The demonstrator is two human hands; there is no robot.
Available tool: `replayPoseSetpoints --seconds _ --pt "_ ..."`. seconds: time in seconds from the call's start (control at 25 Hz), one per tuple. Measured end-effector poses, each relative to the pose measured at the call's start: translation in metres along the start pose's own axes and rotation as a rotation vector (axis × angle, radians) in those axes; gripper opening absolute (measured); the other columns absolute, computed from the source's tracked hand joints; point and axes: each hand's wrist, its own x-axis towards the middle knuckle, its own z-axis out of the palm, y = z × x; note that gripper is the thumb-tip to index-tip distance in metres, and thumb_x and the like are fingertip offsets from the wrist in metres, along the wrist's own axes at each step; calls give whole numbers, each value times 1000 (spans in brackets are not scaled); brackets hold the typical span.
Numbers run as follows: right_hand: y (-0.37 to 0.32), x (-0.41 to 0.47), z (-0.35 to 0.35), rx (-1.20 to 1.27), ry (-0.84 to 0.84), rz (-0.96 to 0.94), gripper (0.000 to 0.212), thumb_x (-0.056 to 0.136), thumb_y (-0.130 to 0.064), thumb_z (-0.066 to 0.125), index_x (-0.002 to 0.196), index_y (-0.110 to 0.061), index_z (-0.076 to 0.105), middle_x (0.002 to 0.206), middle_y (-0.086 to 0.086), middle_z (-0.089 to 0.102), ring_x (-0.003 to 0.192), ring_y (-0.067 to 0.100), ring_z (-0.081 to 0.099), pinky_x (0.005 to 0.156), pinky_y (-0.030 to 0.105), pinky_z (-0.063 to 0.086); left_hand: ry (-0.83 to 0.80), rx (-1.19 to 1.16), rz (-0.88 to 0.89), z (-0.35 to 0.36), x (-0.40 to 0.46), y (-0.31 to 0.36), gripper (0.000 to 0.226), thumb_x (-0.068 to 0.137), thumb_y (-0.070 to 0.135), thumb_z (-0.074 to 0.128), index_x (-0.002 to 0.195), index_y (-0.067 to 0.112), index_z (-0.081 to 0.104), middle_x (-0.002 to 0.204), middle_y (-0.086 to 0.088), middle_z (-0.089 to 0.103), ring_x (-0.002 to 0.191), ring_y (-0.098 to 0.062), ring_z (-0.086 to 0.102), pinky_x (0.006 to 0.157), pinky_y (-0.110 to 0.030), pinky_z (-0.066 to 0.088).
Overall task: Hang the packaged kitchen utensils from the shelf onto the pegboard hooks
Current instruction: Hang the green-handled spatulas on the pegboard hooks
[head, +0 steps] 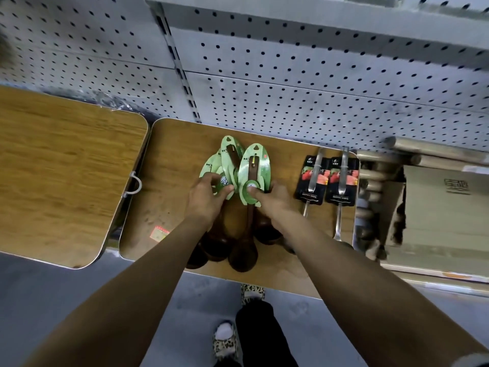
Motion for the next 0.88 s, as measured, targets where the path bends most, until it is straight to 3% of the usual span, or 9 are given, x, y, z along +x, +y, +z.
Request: replayPoseSetpoints --seconds 0.08,0.24,0.48,0.68,0.8,0.88 --pt "3 -14 -10 143 -19 -24 32 83 -30 80 109 -21 64 104 -1 74 96 21 71 85 42 60 4 -31 -28 5 3 7 46 83 41 72 120 16 59 118 -5 65 110 -23 60 95 -41 50" --pt "-3 -35 -44 428 -15 -23 39 86 -20 77 121 -13 63 109 2 73 96 16 72 71 30 63 -4 -87 -102 24 16 23 61 78 41 77 127 15 52 120 -8 63 110 -27 60 94 -42 50" --pt "-2 -37 -75 468 -4 -28 27 84 -23 78 109 -21 67 102 -6 75 93 9 72 70 27 60 112 6 -296 48 31 46 76 72 41 82 129 11 41 134 -12 43 119 -36 51 92 -46 45" --pt "8 -38 -81 481 -11 -62 20 86 -22 77 104 -23 69 99 -7 77 92 9 73 74 29 59 159 60 -307 59 39 50 70 74 26 82 128 10 41 131 -14 39 120 -35 49 87 -46 46" --pt "11 -43 -81 524 -19 -74 17 87 -19 75 103 -22 69 92 -8 77 84 5 74 70 24 59 177 -32 -266 61 36 54 59 78 20 79 123 11 42 126 -13 51 112 -35 55 85 -44 48" --pt "13 -49 -81 543 -18 -84 19 87 -19 75 105 -20 70 95 -5 77 88 9 74 78 29 59 161 -109 -266 61 26 58 53 82 17 75 122 11 41 119 -13 60 106 -35 60 80 -38 49"
